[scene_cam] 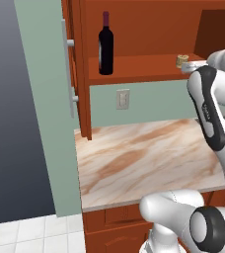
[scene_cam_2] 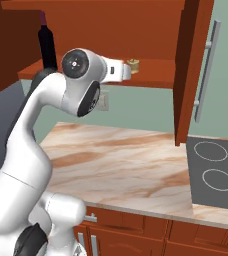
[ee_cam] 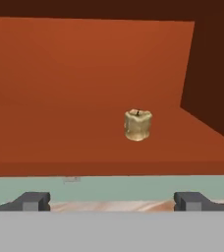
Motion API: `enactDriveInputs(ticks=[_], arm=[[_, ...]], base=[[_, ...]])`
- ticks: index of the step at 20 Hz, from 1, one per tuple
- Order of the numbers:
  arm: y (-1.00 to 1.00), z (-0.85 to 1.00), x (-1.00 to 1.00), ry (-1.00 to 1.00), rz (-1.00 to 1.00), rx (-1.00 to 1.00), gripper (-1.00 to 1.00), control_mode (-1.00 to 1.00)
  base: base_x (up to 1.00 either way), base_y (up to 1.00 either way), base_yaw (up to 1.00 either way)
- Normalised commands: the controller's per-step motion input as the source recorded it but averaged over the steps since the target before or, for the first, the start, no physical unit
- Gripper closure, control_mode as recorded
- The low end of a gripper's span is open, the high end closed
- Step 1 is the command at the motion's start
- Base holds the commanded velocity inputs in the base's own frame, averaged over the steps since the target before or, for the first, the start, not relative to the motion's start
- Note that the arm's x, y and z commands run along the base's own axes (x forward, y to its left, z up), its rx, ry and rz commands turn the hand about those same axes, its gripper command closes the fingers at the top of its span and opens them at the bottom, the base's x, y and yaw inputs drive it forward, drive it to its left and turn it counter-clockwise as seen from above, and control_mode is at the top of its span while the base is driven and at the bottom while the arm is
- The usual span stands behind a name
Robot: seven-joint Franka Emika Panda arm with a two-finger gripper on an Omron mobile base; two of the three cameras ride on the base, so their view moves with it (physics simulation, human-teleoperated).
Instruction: Get the candle and the wine from the cabinet and move them to the dining counter.
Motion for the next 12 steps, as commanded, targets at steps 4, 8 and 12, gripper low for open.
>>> enactDriveInputs(ticks=[4,8,12], arm=[[-0.17,0.00,0.38,0.00,0.00,0.00,-1.00,-1.00],[-0.19,0.00,0.35,0.00,0.00,0.00,-1.00,-1.00],[-0.16,0.00,0.33,0.00,0.00,0.00,-1.00,-1.00]], base=[[0.00,0.00,0.00],[0.00,0.00,0.00],[0.00,0.00,0.00]])
